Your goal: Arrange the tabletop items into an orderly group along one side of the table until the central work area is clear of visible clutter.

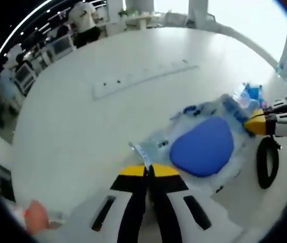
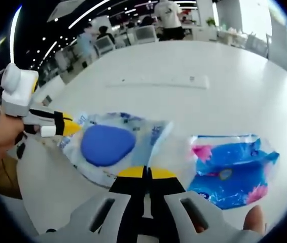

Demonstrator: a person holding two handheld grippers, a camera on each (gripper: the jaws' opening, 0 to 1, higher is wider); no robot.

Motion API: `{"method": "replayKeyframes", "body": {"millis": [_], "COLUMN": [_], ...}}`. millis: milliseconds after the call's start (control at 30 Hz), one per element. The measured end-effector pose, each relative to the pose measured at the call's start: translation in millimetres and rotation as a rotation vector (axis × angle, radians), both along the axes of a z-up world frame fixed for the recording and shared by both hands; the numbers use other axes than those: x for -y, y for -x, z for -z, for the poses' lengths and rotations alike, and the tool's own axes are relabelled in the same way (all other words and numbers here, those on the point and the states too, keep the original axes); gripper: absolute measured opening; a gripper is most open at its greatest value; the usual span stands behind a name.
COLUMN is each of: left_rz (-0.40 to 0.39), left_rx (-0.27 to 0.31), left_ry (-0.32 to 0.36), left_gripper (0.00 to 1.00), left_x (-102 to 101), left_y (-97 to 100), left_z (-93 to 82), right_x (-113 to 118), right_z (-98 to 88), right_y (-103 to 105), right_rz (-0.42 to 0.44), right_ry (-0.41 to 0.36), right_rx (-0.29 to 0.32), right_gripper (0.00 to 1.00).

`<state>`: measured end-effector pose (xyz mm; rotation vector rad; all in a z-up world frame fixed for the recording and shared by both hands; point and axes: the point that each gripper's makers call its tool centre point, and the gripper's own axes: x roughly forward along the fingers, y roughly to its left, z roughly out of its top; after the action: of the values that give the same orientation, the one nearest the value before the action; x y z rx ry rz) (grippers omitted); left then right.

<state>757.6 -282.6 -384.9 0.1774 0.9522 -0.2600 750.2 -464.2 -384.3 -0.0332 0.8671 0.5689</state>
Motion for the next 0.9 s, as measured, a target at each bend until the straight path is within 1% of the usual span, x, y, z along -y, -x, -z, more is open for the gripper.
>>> {"method": "replayKeyframes", "body": {"millis": [133, 267, 333, 433, 567, 733, 900], "left_rz": [0.014, 0.019, 0.025, 0.025, 0.031, 0.040, 0.056], "left_rx": [0.021, 0.029, 0.034, 0.025, 0.026, -0.003, -0.001], "left_ry": [0.005, 0.008, 0.004, 0.009, 0.006, -0.015, -0.031], "left_gripper": [0.00, 0.00, 0.00, 0.00, 0.00, 0.00, 0.01], "left_x": [3.6, 5.1, 5.1, 6.1, 8.4, 7.7, 7.4], "left_y": [0.1, 5.0, 8.3, 12.2, 14.7, 19.0, 18.0], "left_z": [-10.1, -14.4, -15.3, -12.7, -9.8, 4.6, 5.3], "right_x": [2.3, 3.0, 2.5, 3.4, 5.5, 4.8, 6.4], "right_z": [-4.2, -6.8, -10.9, -11.9, -6.2, 0.8, 5.0], "right_y": [2.2, 5.8, 9.4, 12.2, 15.3, 16.9, 17.4], "right_rz": [-0.001, -0.001, -0.008, -0.015, -0.015, -0.017, -0.012], "right_ry": [0.004, 0.008, 0.014, 0.023, 0.029, 0.033, 0.031], "right_rx": [0.007, 0.006, 0.016, 0.020, 0.006, -0.011, -0.023], "right_gripper": [0.03, 0.03, 0.03, 0.03, 0.03, 0.03, 0.03]}}
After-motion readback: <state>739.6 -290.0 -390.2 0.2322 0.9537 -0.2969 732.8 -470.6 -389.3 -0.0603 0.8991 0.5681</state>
